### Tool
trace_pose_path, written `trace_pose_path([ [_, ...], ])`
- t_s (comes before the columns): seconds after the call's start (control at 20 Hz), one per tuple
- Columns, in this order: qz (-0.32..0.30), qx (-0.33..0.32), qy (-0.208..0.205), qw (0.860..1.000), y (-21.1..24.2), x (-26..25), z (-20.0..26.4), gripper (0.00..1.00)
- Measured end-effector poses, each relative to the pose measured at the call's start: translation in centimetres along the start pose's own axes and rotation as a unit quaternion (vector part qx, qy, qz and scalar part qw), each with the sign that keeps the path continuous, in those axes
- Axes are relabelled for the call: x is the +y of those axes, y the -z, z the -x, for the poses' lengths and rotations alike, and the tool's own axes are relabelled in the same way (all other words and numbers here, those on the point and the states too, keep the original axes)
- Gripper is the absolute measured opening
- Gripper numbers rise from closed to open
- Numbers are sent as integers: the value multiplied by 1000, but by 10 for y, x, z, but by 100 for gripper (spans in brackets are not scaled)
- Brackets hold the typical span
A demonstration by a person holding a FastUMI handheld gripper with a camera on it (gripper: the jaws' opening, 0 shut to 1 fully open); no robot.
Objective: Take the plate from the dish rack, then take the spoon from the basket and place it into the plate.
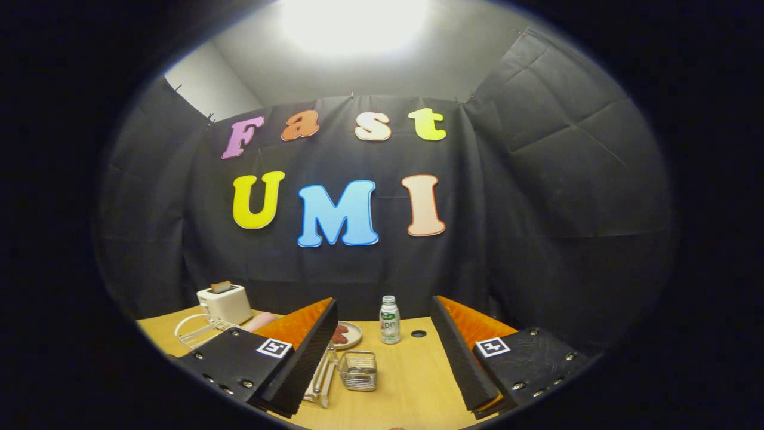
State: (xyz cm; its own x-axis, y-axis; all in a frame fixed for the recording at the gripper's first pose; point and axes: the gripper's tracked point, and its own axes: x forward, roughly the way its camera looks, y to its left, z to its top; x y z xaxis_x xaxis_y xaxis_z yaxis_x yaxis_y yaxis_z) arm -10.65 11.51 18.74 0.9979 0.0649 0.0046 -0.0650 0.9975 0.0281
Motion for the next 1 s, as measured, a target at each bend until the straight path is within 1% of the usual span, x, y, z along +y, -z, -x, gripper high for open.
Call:
trace_pose_path([
  [0.35,-11,21,-102,994,-4,100,-29,96],
  [0.5,-17,51,-132,990,6,136,-45,96],
  [0.85,-16,149,-166,975,51,189,-89,96],
  [0.95,-17,181,-171,968,68,199,-103,96],
  [1.0,-16,205,-176,963,81,205,-110,96],
])
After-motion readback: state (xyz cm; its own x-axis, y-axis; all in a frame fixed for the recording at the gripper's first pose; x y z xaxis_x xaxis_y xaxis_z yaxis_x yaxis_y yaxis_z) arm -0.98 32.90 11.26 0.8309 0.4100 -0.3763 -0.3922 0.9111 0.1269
